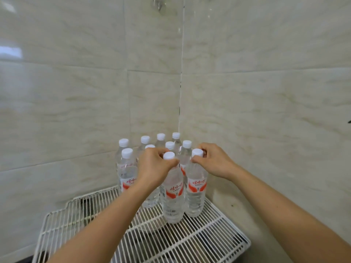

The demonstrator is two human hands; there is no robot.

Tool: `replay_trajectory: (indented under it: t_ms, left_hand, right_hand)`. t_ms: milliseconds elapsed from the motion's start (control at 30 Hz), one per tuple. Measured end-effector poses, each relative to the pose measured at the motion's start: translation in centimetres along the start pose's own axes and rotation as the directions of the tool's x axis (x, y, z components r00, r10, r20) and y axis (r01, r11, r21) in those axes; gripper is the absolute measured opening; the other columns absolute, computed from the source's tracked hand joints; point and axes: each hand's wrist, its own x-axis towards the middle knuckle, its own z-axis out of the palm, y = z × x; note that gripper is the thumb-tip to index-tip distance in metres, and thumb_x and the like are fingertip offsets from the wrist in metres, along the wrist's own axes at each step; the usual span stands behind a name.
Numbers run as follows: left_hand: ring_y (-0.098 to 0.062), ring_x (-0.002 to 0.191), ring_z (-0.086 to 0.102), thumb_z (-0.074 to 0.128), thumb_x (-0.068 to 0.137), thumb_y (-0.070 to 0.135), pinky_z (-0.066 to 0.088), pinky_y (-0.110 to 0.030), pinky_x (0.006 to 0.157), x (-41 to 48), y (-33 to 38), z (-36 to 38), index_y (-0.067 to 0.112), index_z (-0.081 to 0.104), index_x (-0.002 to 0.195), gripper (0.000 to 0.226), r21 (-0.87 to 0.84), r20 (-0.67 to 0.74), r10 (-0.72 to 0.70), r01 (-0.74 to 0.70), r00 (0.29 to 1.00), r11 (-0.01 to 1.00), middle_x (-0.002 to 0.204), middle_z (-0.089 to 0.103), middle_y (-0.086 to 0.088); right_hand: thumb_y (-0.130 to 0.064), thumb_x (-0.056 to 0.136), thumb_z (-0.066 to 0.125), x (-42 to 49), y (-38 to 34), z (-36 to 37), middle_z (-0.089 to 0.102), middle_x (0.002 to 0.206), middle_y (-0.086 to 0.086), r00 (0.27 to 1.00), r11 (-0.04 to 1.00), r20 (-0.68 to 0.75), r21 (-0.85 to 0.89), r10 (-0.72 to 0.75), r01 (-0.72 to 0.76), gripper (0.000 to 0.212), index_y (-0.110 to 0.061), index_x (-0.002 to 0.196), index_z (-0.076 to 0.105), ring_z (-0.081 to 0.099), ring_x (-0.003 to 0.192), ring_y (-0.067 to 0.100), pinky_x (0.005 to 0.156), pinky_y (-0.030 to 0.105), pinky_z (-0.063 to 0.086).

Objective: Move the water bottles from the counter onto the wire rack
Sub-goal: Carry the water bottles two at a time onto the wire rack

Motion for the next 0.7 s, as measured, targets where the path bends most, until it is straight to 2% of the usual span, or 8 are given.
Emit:
replay_trajectory:
  t_ms: [133, 267, 367, 433, 600, 700]
  left_hand:
    - [-0.01, 0.045, 0.038, 0.073, 0.067, 0.021, 0.033, -0.027, 0.047, 1.1, -0.5, 1.1, 0.009, 0.068, 0.06, 0.015, -0.01, 0.007, -0.014, 0.014, 1.0, 1.0, 0.048, 0.049, 0.002]
    - [-0.011, 0.051, 0.043, 0.073, 0.069, 0.018, 0.036, -0.028, 0.051, 1.4, -0.7, 2.0, 0.004, 0.067, 0.064, 0.017, -0.017, 0.031, -0.021, 0.021, 0.999, 1.0, 0.054, 0.054, -0.005]
    - [-0.009, 0.05, 0.042, 0.073, 0.07, 0.018, 0.033, -0.019, 0.047, 1.3, -0.7, 2.4, 0.006, 0.069, 0.065, 0.014, 0.002, 0.029, -0.021, 0.021, 0.999, 1.0, 0.054, 0.055, -0.002]
    - [-0.006, 0.048, 0.041, 0.074, 0.071, 0.018, 0.032, -0.013, 0.042, 1.3, -0.6, 2.7, 0.009, 0.069, 0.064, 0.013, 0.01, 0.03, -0.023, 0.022, 0.999, 1.0, 0.052, 0.054, 0.002]
    - [-0.01, 0.051, 0.041, 0.074, 0.073, 0.019, 0.032, -0.014, 0.045, 1.1, -0.2, 3.2, 0.006, 0.068, 0.067, 0.016, 0.039, 0.023, -0.025, 0.024, 0.999, 0.999, 0.054, 0.053, -0.001]
    - [-0.006, 0.049, 0.044, 0.075, 0.077, 0.024, 0.032, -0.017, 0.049, 0.9, -0.1, 3.4, 0.012, 0.069, 0.073, 0.014, 0.064, 0.016, -0.024, 0.023, 1.0, 0.998, 0.054, 0.054, 0.006]
  right_hand:
    - [-0.02, 0.08, 0.067, 1.4, 1.2, 0.3, 0.046, 0.064, -0.008, 1.0, 1.0, 0.008, 0.005, 0.005, -0.005, 0.022, -0.018, 0.068, 0.05, 0.041, 0.057, 0.007, 0.053, 0.023, 0.031]
    - [-0.018, 0.079, 0.068, 2.3, 1.9, 0.6, 0.045, 0.064, -0.008, 0.999, 1.0, 0.034, 0.024, 0.01, -0.011, 0.022, -0.019, 0.066, 0.049, 0.04, 0.057, 0.007, 0.054, 0.024, 0.032]
    - [-0.019, 0.079, 0.068, 2.6, 2.5, 0.6, 0.047, 0.066, -0.006, 0.999, 0.999, 0.05, 0.024, 0.021, -0.022, 0.016, -0.011, 0.072, 0.056, 0.042, 0.059, 0.008, 0.055, 0.025, 0.033]
    - [-0.021, 0.079, 0.069, 2.8, 3.0, 0.5, 0.049, 0.069, -0.003, 0.998, 0.999, 0.05, 0.021, 0.029, -0.03, 0.022, -0.002, 0.082, 0.059, 0.043, 0.061, 0.011, 0.057, 0.028, 0.034]
    - [-0.021, 0.079, 0.068, 3.1, 3.5, 0.0, 0.048, 0.07, -0.002, 0.995, 0.999, 0.087, 0.031, 0.042, -0.044, 0.026, 0.002, 0.085, 0.058, 0.042, 0.063, 0.012, 0.06, 0.03, 0.034]
    - [-0.022, 0.078, 0.068, 3.3, 3.6, 0.0, 0.049, 0.068, -0.003, 0.994, 0.998, 0.106, 0.035, 0.042, -0.045, 0.026, 0.002, 0.084, 0.059, 0.043, 0.062, 0.011, 0.06, 0.03, 0.035]
